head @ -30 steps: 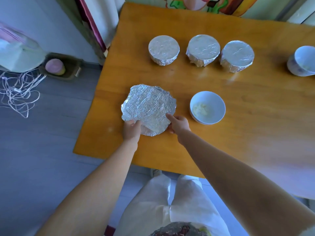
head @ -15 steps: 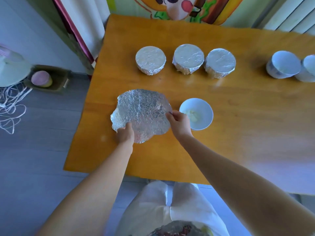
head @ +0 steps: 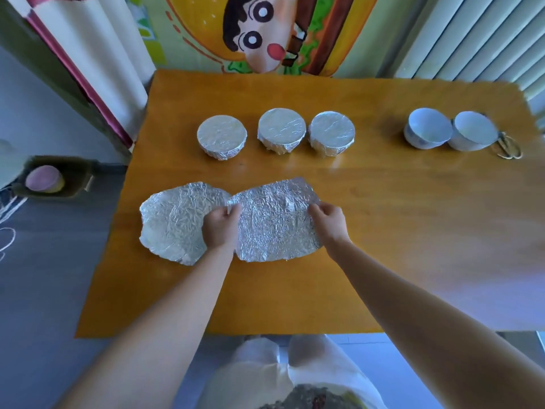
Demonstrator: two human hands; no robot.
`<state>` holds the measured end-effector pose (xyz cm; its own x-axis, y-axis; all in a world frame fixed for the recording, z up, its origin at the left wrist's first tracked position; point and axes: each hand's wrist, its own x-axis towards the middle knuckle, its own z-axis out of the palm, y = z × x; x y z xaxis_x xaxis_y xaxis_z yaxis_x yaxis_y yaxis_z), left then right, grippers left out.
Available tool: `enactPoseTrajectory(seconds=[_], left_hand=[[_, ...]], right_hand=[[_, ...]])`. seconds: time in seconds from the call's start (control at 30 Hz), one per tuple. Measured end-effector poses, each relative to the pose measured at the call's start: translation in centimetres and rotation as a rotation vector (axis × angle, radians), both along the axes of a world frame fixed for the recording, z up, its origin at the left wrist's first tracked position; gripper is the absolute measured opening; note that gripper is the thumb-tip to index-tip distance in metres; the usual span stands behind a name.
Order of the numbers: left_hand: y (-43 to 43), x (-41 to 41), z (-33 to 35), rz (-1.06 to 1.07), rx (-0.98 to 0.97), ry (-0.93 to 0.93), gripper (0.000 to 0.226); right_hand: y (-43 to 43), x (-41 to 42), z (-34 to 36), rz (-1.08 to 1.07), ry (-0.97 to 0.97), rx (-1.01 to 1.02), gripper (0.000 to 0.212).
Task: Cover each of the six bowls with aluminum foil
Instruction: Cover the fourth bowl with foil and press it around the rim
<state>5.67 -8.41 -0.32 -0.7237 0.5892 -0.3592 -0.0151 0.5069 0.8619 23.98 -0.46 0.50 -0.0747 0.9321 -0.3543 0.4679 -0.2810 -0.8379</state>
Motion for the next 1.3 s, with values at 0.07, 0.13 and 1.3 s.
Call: enactPoseTrajectory(seconds=[0.07,0.13,1.3], left_hand=[[0.9,1.5,-0.4,-0.047,0.012,0.079,0.047],[1.5,2.7,-0.8,-0.089,0.017,0.176,0.046],[3.7,11.3,-0.9,-0.121,0.133,0.175,0.038]], right_hand=[[0.5,1.3,-0.2,-0.042,-0.003,-0.004,0.027],[1.0,2.5,-0.5,-0.059,-0.036,0.038,0.040],[8.6,10.0,-2.2,0.199,-0.021,0.112,0.022]])
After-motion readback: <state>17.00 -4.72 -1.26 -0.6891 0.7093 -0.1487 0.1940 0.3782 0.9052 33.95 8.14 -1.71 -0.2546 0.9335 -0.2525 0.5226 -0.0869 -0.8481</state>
